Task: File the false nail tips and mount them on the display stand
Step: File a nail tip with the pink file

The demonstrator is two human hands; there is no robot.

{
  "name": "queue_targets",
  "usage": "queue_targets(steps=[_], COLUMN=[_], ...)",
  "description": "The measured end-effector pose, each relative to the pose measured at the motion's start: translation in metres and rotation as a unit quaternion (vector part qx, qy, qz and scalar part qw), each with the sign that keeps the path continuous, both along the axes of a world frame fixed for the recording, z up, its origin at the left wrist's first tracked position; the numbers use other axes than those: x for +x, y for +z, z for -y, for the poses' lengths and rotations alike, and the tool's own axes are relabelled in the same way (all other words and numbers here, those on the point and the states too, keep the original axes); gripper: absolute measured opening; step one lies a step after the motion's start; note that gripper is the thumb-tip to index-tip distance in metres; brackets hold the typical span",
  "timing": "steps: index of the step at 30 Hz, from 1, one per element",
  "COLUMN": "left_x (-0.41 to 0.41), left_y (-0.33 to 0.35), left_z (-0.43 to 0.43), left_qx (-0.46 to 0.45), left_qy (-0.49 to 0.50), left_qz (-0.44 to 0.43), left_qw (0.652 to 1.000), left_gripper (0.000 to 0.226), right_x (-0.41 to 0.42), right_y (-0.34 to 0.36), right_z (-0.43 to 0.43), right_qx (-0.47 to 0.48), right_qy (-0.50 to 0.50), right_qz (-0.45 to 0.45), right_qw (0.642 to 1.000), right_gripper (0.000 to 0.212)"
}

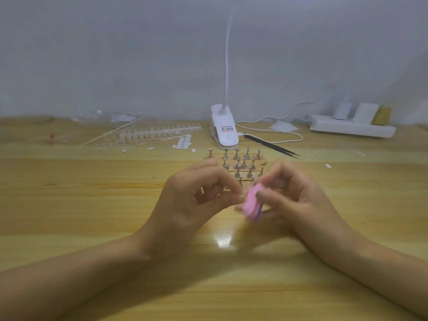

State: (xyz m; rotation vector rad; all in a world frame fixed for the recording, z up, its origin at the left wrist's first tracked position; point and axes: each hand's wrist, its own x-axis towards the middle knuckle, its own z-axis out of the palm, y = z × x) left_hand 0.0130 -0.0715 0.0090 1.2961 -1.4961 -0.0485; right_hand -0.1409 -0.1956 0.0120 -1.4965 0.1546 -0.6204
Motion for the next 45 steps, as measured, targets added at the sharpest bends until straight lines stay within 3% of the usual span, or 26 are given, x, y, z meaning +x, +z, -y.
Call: queue_targets(steps=[2,5,8,12,15,18,22,25,29,33,37,41,45], left_x=[0.0,0.0,0.0,-0.001,0.0,-0.002,-0.002,-0.004,-0.002,-0.002,-0.002,0.0,0.005], left_y=[0.0,0.0,0.0,0.0,0.0,0.001,0.001,0.001,0.001,0.001,0.001,0.002,0.003], left_z=[0.0,-0.001,-0.001,-0.001,-0.001,-0.003,-0.002,-0.002,-0.003,-0.003,-0.002,-0.002,0.001], left_qx=[0.004,0.005,0.002,0.001,0.003,-0.009,-0.019,-0.02,-0.022,-0.018,-0.005,0.035,0.097], left_qy=[-0.005,-0.003,0.005,0.007,0.012,-0.003,0.014,0.007,0.007,-0.002,-0.003,-0.027,-0.026], left_qz=[0.007,0.014,0.02,0.035,0.015,0.05,0.047,0.069,0.046,0.035,0.036,-0.038,-0.161], left_qw=[1.0,1.0,1.0,0.999,1.0,0.999,0.999,0.997,0.999,0.999,0.999,0.998,0.982], left_gripper=[0.009,0.012,0.009,0.009,0.009,0.013,0.016,0.012,0.012,0.009,0.008,0.013,0.02], right_x=[0.001,0.001,0.0,-0.001,0.0,0.001,0.0,0.001,0.0,0.002,0.001,0.003,-0.002], right_y=[0.0,0.0,-0.001,0.0,-0.003,-0.002,-0.003,-0.003,-0.002,-0.003,-0.005,-0.003,0.003], right_z=[-0.001,0.001,-0.002,0.0,0.0,0.002,0.0,0.003,0.002,0.005,0.004,0.008,0.009], right_qx=[-0.004,0.004,0.005,-0.001,-0.004,0.025,0.012,0.022,0.026,0.045,0.034,0.063,-0.011], right_qy=[0.019,-0.054,0.019,-0.058,0.024,-0.024,0.049,-0.022,0.083,0.025,0.071,-0.041,-0.058], right_qz=[-0.008,0.0,-0.008,-0.001,-0.026,-0.007,-0.016,-0.002,-0.027,-0.022,-0.021,0.013,0.022], right_qw=[1.0,0.999,1.0,0.998,0.999,0.999,0.999,1.0,0.996,0.998,0.997,0.997,0.998], right_gripper=[0.018,0.019,0.024,0.024,0.018,0.011,0.019,0.015,0.022,0.016,0.022,0.027,0.027])
